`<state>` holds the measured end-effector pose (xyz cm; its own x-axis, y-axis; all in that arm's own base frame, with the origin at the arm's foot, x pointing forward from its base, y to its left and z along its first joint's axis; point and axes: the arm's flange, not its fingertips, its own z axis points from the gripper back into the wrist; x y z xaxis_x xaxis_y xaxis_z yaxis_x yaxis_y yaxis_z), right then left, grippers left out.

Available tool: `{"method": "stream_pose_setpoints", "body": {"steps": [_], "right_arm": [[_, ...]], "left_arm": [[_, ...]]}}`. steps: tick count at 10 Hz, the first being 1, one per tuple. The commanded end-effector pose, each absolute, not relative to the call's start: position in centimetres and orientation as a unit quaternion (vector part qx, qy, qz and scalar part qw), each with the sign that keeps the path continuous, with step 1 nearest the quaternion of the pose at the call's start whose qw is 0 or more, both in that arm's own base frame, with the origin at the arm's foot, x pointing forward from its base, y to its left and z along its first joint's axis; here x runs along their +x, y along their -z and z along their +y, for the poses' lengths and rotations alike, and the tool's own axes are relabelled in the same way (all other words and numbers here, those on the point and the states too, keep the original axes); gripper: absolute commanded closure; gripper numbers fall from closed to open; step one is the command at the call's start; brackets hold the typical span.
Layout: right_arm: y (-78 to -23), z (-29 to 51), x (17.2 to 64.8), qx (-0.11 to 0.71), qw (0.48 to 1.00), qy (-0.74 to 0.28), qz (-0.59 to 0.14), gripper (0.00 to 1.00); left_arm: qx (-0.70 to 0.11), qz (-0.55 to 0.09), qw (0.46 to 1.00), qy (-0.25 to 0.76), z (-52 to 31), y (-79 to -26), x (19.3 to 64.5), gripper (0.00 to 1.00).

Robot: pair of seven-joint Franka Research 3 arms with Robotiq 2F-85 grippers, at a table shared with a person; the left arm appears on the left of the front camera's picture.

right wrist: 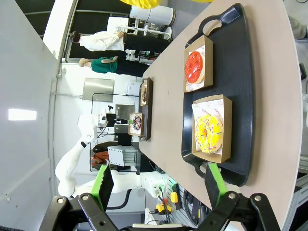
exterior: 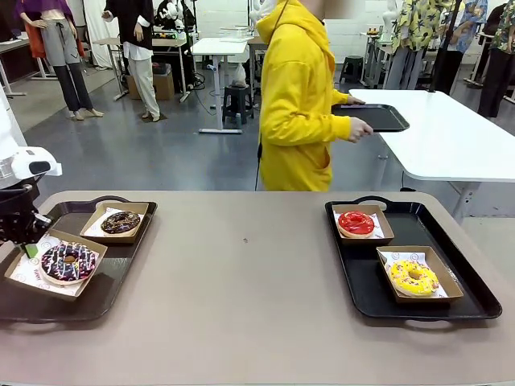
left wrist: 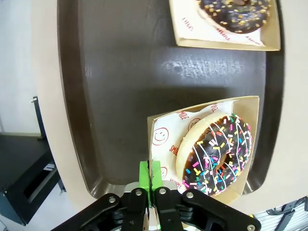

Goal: Individually package the donuts and arrange them on the tray.
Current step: Place the picked Paper togo box on the Handle tray.

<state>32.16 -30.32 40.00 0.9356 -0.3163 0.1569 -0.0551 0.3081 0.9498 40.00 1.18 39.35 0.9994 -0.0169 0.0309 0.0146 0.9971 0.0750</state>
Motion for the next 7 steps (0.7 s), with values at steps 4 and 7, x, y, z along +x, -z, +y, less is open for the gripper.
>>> {"method": "stream_pose_setpoints", "body": {"steps": [4, 7], "right_arm": [[-40.1, -30.3, 32.0, 0.586, 0.790, 0.080, -0.160, 0.00], [-40.1, -30.3, 32.0, 0.586, 0.790, 0.080, -0.160, 0.00]], "left_arm": [[0.047, -0.002, 0.999, 0.003, 2.9, -37.4, 41.1, 0.99], [0.054, -0.002, 0.998, 0.011, 2.7, -37.1, 40.8, 0.47]]}}
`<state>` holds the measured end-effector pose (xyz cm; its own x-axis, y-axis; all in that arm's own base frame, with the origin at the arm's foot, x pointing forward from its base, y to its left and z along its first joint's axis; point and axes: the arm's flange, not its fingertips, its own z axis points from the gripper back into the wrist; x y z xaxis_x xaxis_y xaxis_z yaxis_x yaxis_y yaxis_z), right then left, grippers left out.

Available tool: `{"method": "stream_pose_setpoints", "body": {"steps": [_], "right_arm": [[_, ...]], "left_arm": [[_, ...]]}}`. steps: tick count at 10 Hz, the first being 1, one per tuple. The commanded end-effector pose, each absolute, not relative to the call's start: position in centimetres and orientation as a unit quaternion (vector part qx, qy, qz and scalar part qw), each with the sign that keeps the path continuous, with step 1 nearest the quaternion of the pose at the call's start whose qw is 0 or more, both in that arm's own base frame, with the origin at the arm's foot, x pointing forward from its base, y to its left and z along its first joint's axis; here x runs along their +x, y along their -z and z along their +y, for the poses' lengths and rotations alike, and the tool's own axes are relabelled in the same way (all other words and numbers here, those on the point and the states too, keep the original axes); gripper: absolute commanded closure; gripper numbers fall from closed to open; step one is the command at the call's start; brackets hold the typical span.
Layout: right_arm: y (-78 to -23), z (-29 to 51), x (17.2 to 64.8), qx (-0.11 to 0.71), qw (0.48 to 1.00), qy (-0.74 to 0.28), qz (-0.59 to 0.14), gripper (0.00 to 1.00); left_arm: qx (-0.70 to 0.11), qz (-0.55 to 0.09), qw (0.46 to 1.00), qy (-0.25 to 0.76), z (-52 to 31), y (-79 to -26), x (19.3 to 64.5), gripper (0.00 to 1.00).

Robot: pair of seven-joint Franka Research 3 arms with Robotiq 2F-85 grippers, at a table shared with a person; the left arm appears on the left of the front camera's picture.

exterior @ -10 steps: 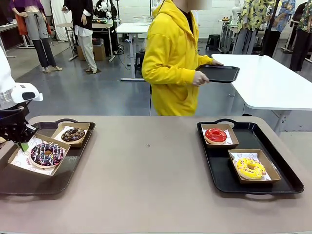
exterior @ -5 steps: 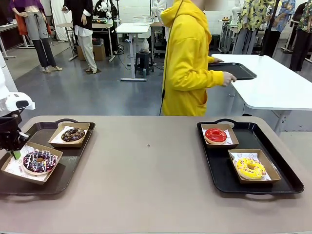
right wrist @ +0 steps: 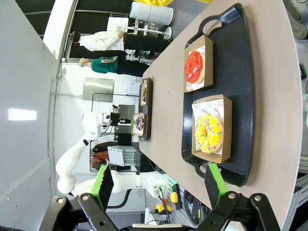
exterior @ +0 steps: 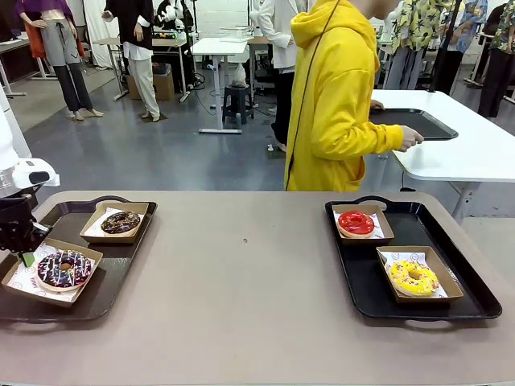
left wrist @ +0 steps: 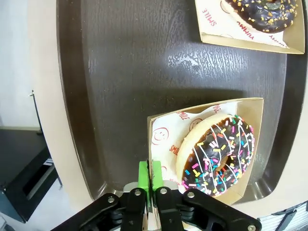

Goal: Individually package the donuts and arrange them on the tray.
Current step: Place the picked Paper togo box on the Handle tray.

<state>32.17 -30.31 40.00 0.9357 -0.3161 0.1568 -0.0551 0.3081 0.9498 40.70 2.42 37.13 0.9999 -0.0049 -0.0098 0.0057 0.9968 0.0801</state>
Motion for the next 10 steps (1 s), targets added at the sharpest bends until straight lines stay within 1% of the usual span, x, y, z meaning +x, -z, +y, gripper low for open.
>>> {"method": "stream_pose_setpoints", "body": {"steps": [1, 2, 4, 5, 6, 7, 8, 9, 10], "right_arm": [[-40.1, -30.3, 32.0, 0.586, 0.790, 0.080, -0.160, 0.00], [-40.1, -30.3, 32.0, 0.586, 0.790, 0.080, -0.160, 0.00], [-40.1, -30.3, 32.0, 0.586, 0.790, 0.080, -0.160, 0.00], [-40.1, -30.3, 32.0, 0.586, 0.790, 0.080, -0.160, 0.00], [-40.1, -30.3, 32.0, 0.586, 0.790, 0.080, -0.160, 0.00], [-40.1, -30.3, 32.0, 0.586, 0.790, 0.080, -0.160, 0.00], [-40.1, -30.3, 32.0, 0.586, 0.790, 0.080, -0.160, 0.00], [-40.1, -30.3, 32.0, 0.586, 0.790, 0.080, -0.160, 0.00], [-40.1, -30.3, 32.0, 0.586, 0.790, 0.080, -0.160, 0.00]], "left_arm": [[0.055, 0.000, 0.998, 0.015, 2.7, -37.1, 41.0, 0.41], [0.059, 0.002, 0.998, 0.015, 2.7, -37.2, 41.1, 0.00], [0.062, 0.006, 0.998, 0.009, 2.6, -37.1, 40.8, 0.00], [0.061, 0.006, 0.998, 0.011, 2.6, -37.4, 40.9, 0.19], [0.055, 0.007, 0.998, 0.014, 2.6, -37.9, 40.8, 0.49], [0.050, 0.005, 0.999, 0.017, 2.4, -38.3, 40.6, 0.00], [0.035, 0.004, 0.999, 0.023, 2.4, -39.0, 40.4, 0.29], [0.012, 0.005, 0.999, 0.030, 2.6, -39.9, 40.5, 0.00], [-0.027, 0.006, 0.999, 0.045, 3.0, -41.1, 40.6, 0.10]]}}
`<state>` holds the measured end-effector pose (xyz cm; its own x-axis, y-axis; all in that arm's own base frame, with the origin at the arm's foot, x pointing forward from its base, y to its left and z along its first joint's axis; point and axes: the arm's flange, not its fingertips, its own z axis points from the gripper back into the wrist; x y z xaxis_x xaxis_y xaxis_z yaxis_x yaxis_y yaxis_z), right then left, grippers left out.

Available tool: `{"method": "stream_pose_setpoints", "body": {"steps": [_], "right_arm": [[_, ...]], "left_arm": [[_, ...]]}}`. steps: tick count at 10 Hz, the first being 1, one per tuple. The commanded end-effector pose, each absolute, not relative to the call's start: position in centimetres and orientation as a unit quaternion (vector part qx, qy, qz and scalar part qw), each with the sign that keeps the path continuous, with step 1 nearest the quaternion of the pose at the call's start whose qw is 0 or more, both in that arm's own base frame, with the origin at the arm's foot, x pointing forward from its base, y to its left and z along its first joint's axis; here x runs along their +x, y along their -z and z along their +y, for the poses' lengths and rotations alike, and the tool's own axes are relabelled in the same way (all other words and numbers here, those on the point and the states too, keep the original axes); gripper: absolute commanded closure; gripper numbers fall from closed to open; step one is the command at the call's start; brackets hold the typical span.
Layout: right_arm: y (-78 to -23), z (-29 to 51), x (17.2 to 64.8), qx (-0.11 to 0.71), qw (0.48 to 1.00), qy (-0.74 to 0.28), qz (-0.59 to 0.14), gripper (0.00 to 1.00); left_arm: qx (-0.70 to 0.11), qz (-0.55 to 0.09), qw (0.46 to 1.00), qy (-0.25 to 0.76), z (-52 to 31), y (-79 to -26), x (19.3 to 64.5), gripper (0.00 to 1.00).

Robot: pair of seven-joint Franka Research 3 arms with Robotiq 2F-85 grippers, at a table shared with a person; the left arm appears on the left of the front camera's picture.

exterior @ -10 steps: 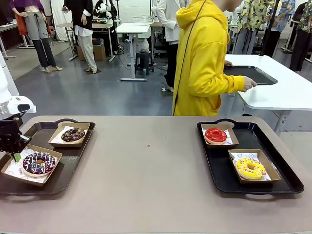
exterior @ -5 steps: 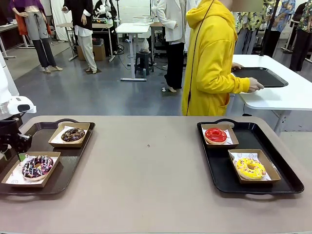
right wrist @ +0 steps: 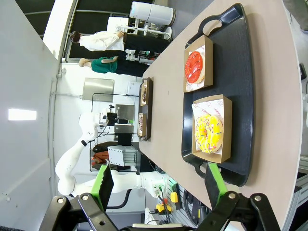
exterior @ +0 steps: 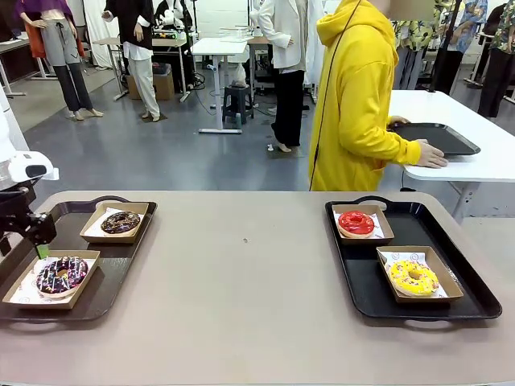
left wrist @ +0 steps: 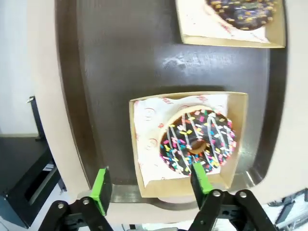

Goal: Individually package the donuts and arrange them on the tray.
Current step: Place the picked Paper togo box on the Handle tray.

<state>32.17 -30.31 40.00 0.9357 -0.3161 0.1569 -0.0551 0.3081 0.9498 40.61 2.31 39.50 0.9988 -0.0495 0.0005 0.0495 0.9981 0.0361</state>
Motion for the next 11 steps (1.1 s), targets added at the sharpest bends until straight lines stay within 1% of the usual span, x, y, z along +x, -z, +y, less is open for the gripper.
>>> {"method": "stream_pose_setpoints", "body": {"steps": [1, 4, 6, 8, 11], "right_arm": [[-40.1, -30.3, 32.0, 0.586, 0.790, 0.080, -0.160, 0.00], [-40.1, -30.3, 32.0, 0.586, 0.790, 0.080, -0.160, 0.00], [-40.1, -30.3, 32.0, 0.586, 0.790, 0.080, -0.160, 0.00], [-40.1, -30.3, 32.0, 0.586, 0.790, 0.080, -0.160, 0.00], [-40.1, -30.3, 32.0, 0.586, 0.790, 0.080, -0.160, 0.00]], "left_arm": [[-0.077, -0.015, 0.995, 0.061, 3.7, -42.9, 40.4, 0.00], [-0.287, -0.045, 0.954, 0.077, 9.3, -48.3, 40.7, 0.00], [-0.381, -0.076, 0.920, 0.051, 14.7, -49.7, 40.2, 0.00], [-0.443, -0.094, 0.891, 0.006, 20.1, -49.0, 40.4, 0.00], [-0.499, -0.105, 0.859, -0.043, 24.9, -45.2, 39.5, 0.00]]}}
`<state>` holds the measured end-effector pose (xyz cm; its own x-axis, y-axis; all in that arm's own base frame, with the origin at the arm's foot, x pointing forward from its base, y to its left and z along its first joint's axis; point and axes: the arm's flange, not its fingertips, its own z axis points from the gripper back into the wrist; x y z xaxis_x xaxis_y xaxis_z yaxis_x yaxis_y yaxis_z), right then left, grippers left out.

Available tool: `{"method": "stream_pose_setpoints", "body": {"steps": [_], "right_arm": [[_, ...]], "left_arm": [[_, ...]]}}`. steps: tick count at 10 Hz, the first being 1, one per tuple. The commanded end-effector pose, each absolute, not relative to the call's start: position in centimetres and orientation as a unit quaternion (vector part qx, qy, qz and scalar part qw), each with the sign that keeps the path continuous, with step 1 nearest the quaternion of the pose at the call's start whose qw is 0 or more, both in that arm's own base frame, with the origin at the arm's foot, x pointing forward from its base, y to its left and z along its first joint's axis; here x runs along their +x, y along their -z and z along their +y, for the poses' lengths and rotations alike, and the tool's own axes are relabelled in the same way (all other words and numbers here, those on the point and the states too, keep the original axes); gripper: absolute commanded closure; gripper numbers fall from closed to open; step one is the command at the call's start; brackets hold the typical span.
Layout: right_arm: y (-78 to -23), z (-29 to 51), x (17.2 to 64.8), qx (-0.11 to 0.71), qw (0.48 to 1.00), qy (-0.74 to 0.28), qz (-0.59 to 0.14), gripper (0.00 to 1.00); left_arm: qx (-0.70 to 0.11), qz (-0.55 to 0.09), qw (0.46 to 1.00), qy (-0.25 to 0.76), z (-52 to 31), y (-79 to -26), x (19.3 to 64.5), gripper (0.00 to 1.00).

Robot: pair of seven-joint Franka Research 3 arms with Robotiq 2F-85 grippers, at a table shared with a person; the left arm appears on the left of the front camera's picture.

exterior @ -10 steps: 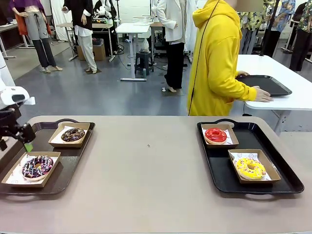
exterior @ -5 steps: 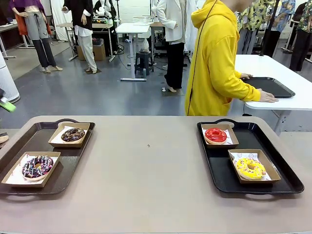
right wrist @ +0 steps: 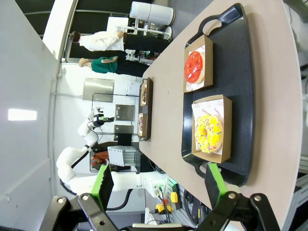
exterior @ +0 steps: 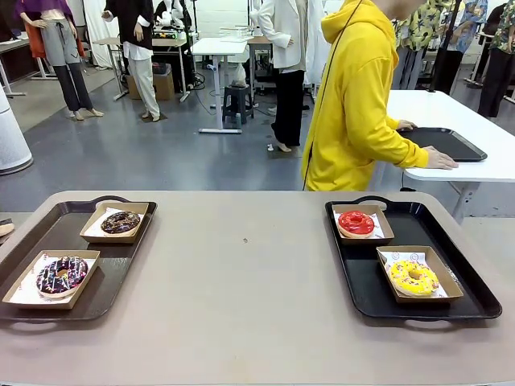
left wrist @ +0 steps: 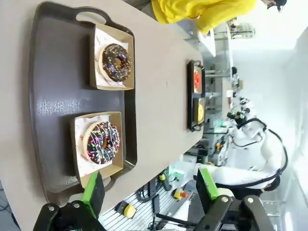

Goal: Individually package the donuts and arrange them on the tray.
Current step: Place the picked Paper togo box on the Handle tray.

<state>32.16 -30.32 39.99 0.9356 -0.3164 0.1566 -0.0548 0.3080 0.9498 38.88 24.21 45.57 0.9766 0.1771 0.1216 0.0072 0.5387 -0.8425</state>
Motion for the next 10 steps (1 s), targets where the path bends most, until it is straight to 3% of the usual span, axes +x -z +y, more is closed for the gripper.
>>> {"method": "stream_pose_setpoints", "body": {"steps": [1, 10], "right_arm": [[-40.1, -30.3, 32.0, 0.586, 0.790, 0.080, -0.160, 0.00], [-40.1, -30.3, 32.0, 0.586, 0.790, 0.080, -0.160, 0.00]], "left_arm": [[-0.521, -0.112, 0.845, -0.046, 26.1, -43.9, 38.8, 0.00], [-0.531, -0.099, 0.840, -0.059, 27.9, -41.3, 36.4, 0.00]]}}
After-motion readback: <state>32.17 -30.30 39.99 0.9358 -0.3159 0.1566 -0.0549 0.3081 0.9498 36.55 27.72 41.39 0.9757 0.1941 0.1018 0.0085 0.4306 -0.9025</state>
